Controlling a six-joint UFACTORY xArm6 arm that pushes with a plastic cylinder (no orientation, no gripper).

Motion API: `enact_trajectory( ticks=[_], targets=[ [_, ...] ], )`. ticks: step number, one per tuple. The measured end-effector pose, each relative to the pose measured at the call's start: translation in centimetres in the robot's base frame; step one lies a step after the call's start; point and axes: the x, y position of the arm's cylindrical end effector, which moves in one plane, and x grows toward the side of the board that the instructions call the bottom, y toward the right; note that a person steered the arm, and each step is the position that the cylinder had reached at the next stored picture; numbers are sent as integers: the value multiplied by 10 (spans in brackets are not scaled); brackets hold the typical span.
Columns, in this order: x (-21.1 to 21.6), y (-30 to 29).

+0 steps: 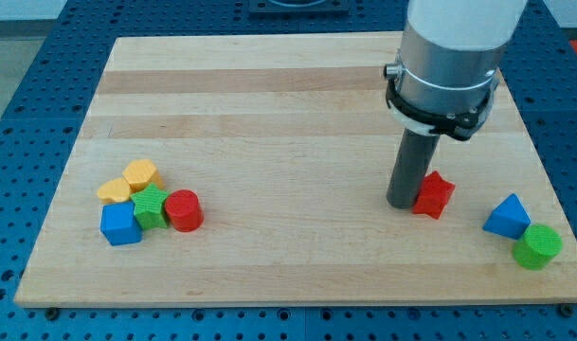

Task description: Push yellow heart closer to the group of blocks

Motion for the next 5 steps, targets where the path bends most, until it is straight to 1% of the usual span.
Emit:
enact_trajectory(
  ticks=[1,3,5],
  targets=[
    [-12,6],
    [-14,32],
    [-14,36]
  ],
)
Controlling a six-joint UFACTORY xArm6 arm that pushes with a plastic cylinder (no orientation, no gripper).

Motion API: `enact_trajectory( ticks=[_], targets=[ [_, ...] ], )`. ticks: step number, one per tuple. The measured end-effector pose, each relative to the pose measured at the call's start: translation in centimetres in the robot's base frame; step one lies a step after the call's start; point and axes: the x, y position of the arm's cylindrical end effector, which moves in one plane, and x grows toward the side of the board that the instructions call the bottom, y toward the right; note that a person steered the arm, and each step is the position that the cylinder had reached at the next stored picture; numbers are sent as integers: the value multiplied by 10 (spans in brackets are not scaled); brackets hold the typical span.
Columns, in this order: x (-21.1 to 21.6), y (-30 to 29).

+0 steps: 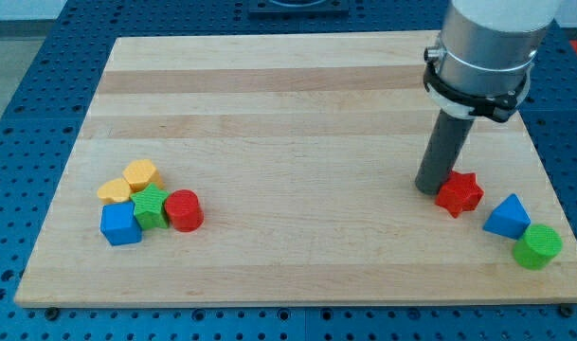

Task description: Push yellow heart closer to the group of blocks

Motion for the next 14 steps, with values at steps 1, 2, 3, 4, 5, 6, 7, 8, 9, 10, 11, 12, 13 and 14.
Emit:
enact_trajectory(
  ticks=[1,2,3,4,5,6,7,8,9,10,11,12,13,14],
  targets=[
    [0,3],
    [0,11],
    [0,16],
    [0,20],
    [0,20],
    [-12,-18],
    [-37,-98],
    [-61,-170],
    [-77,-245],
    [-77,-319],
    [-77,-383],
    [-72,-422],
    [-57,-426],
    [-50,-418]
  ],
)
